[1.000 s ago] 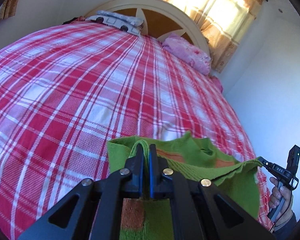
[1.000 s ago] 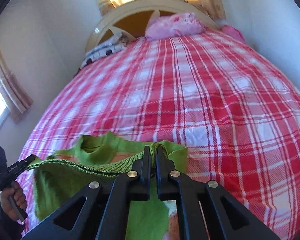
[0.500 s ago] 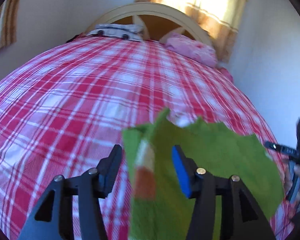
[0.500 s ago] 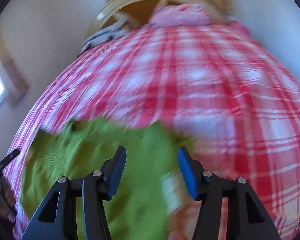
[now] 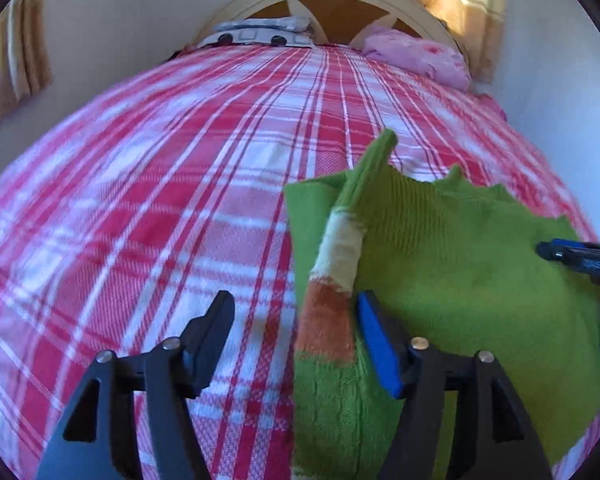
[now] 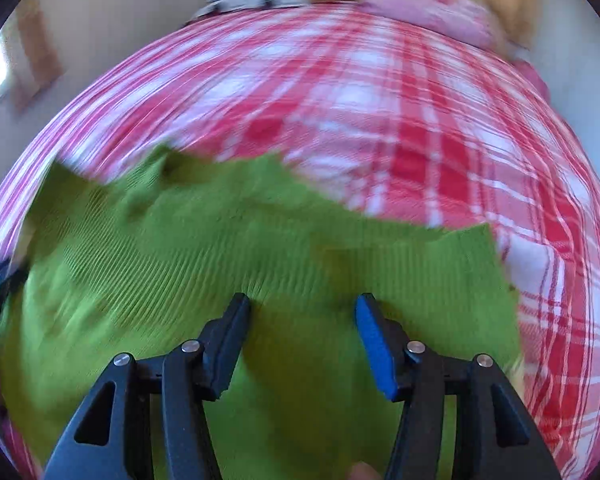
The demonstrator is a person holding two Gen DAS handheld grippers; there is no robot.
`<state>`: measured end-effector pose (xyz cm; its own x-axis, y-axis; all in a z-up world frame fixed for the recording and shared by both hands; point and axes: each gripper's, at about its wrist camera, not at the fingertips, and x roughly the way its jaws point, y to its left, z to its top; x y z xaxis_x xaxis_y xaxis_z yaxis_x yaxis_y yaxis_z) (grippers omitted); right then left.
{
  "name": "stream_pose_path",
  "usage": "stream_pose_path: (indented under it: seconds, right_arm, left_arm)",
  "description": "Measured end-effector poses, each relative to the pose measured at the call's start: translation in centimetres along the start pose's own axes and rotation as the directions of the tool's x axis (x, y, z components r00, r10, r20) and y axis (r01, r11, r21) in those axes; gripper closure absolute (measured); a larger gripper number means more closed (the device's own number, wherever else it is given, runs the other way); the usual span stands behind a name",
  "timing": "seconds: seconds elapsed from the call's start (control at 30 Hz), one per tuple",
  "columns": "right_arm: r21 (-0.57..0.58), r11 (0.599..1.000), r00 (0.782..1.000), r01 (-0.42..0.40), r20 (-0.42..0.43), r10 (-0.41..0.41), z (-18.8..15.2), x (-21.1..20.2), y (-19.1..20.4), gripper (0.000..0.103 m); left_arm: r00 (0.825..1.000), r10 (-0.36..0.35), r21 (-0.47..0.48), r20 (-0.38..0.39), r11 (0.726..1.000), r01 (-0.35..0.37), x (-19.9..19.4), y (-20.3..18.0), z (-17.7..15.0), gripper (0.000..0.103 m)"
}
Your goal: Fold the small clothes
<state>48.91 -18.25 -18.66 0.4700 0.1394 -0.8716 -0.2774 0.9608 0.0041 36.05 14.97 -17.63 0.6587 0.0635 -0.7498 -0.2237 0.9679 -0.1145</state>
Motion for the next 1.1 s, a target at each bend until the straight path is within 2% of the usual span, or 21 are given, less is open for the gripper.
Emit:
stream_pose_path:
  seconds: [0.13,0.2,0.3,0.37,0.4,0.43,0.47,0.5,0.6,0.7,0.83,0.9,0.97,1.03,1.1]
  right_arm:
    - [0.028,1.000,0.999,-0.006,0.046,0.004,-0.1,-1.0,-0.1,0.048]
    - [0.025,0.999,0.997,-0.025,0.073,0.023,-0.6,-2.4,0.5,0.048]
    - [-0.048,0.988,0.984,-0.144,0.096,0.148,-1.7,-4.7,3.5,0.046]
    - [-0.109,0.973,0.976,-0.205,0.048,0.212,-2.8,-4.4,6.0,0.046]
    - [-0.141,0.967,0.977,-0.211,0.009,0.215,-3.5,-3.5,7.2,0.045]
    - [-0.171,0.969,0.983,-0.180,-0.007,0.182,-4.1,-2.8,8.2,0.040]
    - [-0.209,0.969,0.990,-0.130,0.034,0.140,-4.7,-2.8,8.9,0.038]
    - [-0.224,0.970,0.991,-0.094,0.071,0.113,-5.1,-3.0,9.3,0.037]
    - [-0.143,0.983,0.989,-0.118,0.072,0.129,-5.5,-4.8,8.1,0.037]
    - [-0.127,0.986,0.983,-0.108,0.138,0.125,-6.9,-7.8,6.5,0.037]
    - [-0.104,0.994,0.981,-0.035,0.186,0.054,-10.7,-11.3,2.8,0.037]
    - [-0.066,0.998,0.981,0.011,0.193,0.002,-13.0,-12.2,0.6,0.037]
    - [-0.046,0.998,0.985,0.052,0.169,-0.044,-14.8,-12.0,-0.8,0.037]
    - [-0.016,0.999,0.994,0.050,0.093,-0.049,-16.7,-10.6,-2.4,0.038]
    - [-0.037,0.998,0.993,0.057,0.105,-0.053,-17.7,-10.4,-2.3,0.038]
  left_arm:
    - [1.000,-0.015,0.022,0.026,1.000,0.015,-1.6,-0.2,-0.5,0.037]
    - [0.998,-0.014,0.049,0.063,0.999,0.011,-2.6,-0.7,-0.4,0.035]
    - [0.995,0.016,0.097,0.095,0.995,-0.025,-2.6,-1.5,0.4,0.032]
    - [0.994,0.064,0.108,0.089,0.991,-0.074,-1.4,-1.3,1.2,0.031]
    - [0.993,0.096,0.119,0.072,0.987,-0.104,-0.4,-1.0,1.6,0.030]
    - [0.987,0.156,0.120,0.047,0.980,-0.161,0.9,-0.4,1.8,0.029]
    - [0.986,0.166,0.089,0.018,0.982,-0.167,1.7,0.4,1.7,0.028]
    - [0.993,0.120,0.039,-0.005,0.992,-0.120,1.9,1.4,1.7,0.028]
    - [0.997,0.072,-0.047,0.006,0.996,-0.071,0.2,3.0,1.2,0.030]
    - [0.998,0.055,-0.055,0.019,0.997,-0.054,-2.0,3.4,-0.2,0.030]
    - [0.999,0.002,-0.062,0.040,0.998,0.001,-4.6,3.1,-2.1,0.028]
    - [0.999,-0.013,-0.043,0.045,0.999,0.015,-5.3,2.7,-3.0,0.022]
    - [1.000,0.012,0.008,0.026,1.000,-0.012,-5.0,1.8,-4.1,0.019]
    - [0.998,0.052,0.042,0.030,0.998,-0.053,-4.5,1.3,-5.0,0.018]
    - [0.997,0.072,0.030,0.040,0.997,-0.074,-4.5,1.4,-5.3,0.014]
